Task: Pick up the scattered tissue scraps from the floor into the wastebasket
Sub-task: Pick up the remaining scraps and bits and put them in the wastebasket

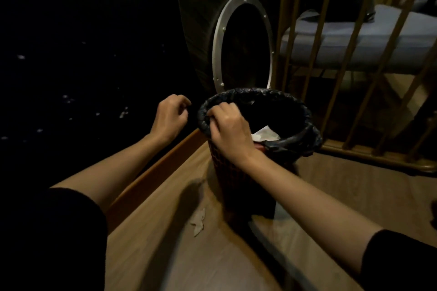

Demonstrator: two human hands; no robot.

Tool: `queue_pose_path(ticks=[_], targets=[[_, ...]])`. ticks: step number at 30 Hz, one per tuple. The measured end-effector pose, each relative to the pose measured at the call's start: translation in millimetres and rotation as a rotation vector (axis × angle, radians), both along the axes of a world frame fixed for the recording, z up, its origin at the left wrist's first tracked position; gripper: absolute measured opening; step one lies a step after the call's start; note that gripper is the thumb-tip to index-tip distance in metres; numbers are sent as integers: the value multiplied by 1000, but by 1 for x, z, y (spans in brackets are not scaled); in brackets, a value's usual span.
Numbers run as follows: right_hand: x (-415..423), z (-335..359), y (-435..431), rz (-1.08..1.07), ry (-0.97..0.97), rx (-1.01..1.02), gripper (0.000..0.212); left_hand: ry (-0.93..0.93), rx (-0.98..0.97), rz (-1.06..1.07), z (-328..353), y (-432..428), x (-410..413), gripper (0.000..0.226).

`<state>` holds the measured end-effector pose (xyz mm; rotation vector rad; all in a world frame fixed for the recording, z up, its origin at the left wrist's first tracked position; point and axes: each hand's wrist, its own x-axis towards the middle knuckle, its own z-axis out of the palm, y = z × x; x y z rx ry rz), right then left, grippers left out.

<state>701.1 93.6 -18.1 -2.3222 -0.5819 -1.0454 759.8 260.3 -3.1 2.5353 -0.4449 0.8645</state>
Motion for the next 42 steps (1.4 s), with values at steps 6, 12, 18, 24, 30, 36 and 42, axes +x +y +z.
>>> queue_pose_path(ticks=[6,12,18,24,30,36,42], targets=[[-22,-105,56,291,277,-220,14,375,175,49,-93,54,-48,28],[-24,-229,69,128,915,-228,38,769,513,-59,-178,79,-109,53],[-87,-298,92,57,679,-162,45,889,583,-116,-202,91,-126,59],[-73,-282,88,83,710,-163,23,951,468,-148,-192,84,-116,48],[-35,-201,73,137,544,-57,18,624,550,-127,-138,64,-76,39],[-12,-71,53,241,243,-29,7,281,472,-40,-39,50,-35,30],[17,16,-6,114,157,113,15,119,192,-117,-2,6,-26,33]])
